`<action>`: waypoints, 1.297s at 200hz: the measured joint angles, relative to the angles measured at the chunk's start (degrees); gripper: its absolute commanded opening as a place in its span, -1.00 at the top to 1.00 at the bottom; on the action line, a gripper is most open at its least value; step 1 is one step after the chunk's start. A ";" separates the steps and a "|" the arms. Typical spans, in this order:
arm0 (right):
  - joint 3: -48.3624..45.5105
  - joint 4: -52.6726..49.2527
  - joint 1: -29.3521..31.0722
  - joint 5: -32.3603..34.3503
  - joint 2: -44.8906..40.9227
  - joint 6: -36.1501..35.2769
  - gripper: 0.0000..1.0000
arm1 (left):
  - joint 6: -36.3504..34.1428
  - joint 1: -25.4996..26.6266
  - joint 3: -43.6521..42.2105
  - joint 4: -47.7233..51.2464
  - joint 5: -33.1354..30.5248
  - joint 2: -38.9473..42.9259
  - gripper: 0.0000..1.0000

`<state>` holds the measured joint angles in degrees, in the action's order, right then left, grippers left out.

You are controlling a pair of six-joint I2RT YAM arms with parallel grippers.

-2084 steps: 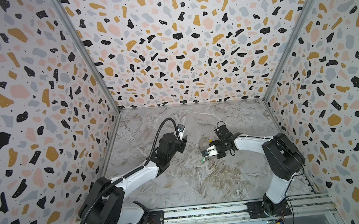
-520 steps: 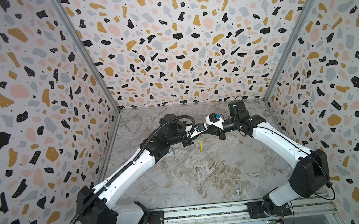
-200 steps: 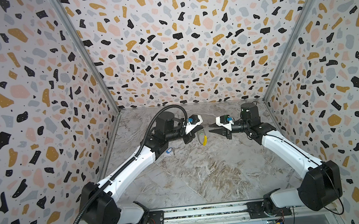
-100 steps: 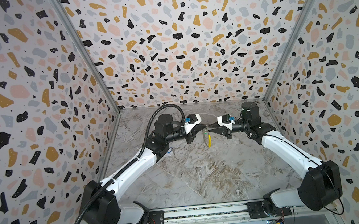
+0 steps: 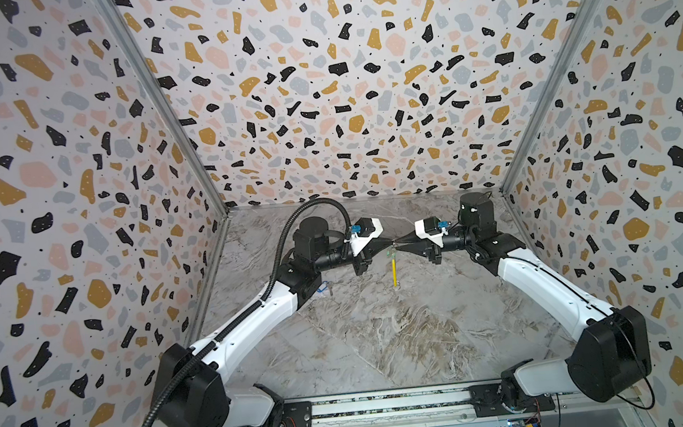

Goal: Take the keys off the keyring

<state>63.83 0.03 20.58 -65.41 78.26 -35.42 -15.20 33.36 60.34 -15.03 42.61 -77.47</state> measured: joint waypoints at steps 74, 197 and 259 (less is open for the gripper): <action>0.04 2.14 0.02 -1.73 0.00 3.48 0.74 | -0.59 0.00 0.00 1.01 0.07 0.00 1.00; 0.85 1.64 0.55 -2.64 1.25 5.42 0.98 | -2.21 -0.04 0.02 2.69 0.15 0.00 1.00; 2.34 -1.11 0.70 -0.76 2.14 5.27 1.00 | -4.74 -1.09 0.22 7.34 -6.67 1.73 0.14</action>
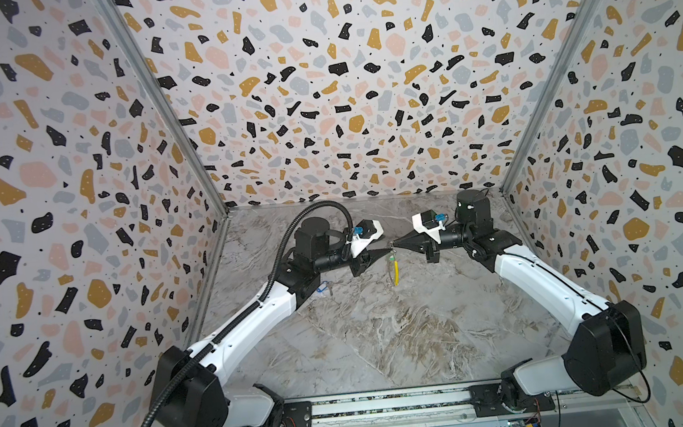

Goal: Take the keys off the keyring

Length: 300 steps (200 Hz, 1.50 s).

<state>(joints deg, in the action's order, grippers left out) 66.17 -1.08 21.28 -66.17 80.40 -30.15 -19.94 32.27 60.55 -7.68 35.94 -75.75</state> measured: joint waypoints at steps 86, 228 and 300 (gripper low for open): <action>0.57 -1.57 0.35 1.38 0.85 -0.79 1.00 | 5.09 0.07 -8.39 -6.54 -2.51 3.08 0.15; 0.63 -0.04 1.36 2.14 0.90 -0.68 1.00 | 11.85 2.29 -9.57 -15.08 0.31 -2.82 0.49; 0.63 0.48 1.40 3.15 0.87 -0.28 1.00 | 11.04 2.29 -9.55 -14.60 -0.13 -2.73 1.00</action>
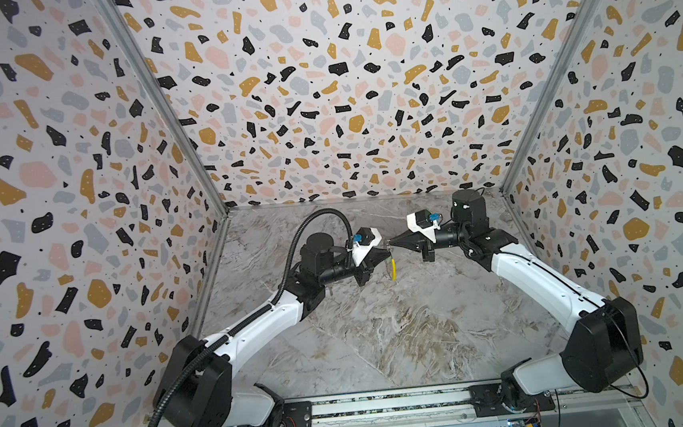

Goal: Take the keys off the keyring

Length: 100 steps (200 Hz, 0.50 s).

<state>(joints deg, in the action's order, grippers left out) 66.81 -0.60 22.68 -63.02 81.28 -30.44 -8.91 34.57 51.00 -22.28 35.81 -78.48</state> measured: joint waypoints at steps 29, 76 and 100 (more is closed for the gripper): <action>-0.07 0.07 -0.07 0.83 -0.04 0.20 1.00 | -3.63 0.00 0.48 3.65 -2.05 1.51 1.00; -0.07 -0.81 -0.59 1.51 -0.15 -0.72 1.00 | -11.10 0.00 4.17 13.51 -5.95 3.74 1.00; -0.07 -1.84 -0.59 2.38 -0.22 -1.90 1.00 | -15.17 0.00 7.23 19.37 -7.45 3.72 1.00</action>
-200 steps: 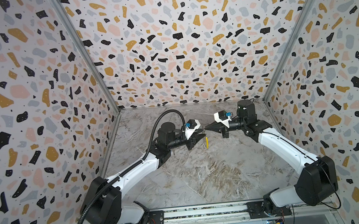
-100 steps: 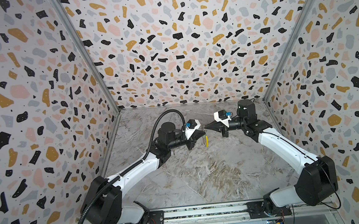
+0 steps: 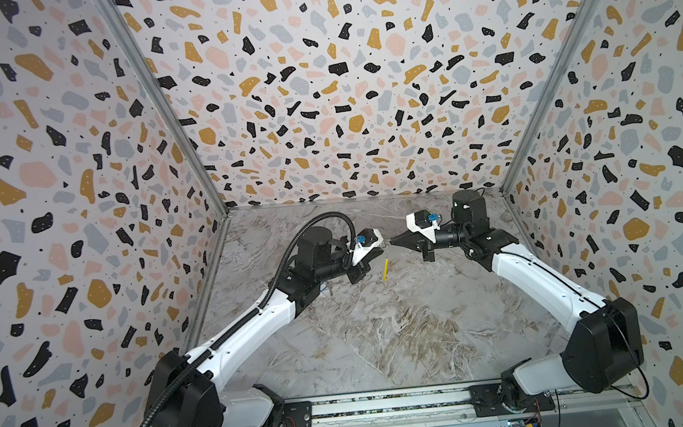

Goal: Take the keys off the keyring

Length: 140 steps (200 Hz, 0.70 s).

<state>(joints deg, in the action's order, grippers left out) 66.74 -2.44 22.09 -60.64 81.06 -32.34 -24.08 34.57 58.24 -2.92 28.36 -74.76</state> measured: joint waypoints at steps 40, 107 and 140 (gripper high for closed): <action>-0.02 -2.27 0.00 1.44 -0.33 -3.48 1.00 | -5.88 0.00 4.90 8.11 -1.31 -0.68 1.00; -0.70 -4.09 1.33 5.75 -1.64 -8.94 1.00 | -9.18 0.00 10.43 15.45 -1.22 -3.17 1.00; -0.70 -4.81 2.08 8.26 -1.64 -9.62 1.00 | -9.31 0.00 11.74 16.17 -0.96 -3.96 1.00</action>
<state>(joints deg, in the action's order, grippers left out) 66.04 -7.25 24.16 -52.38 79.42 -41.95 -33.39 34.57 69.97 13.26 27.40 -78.72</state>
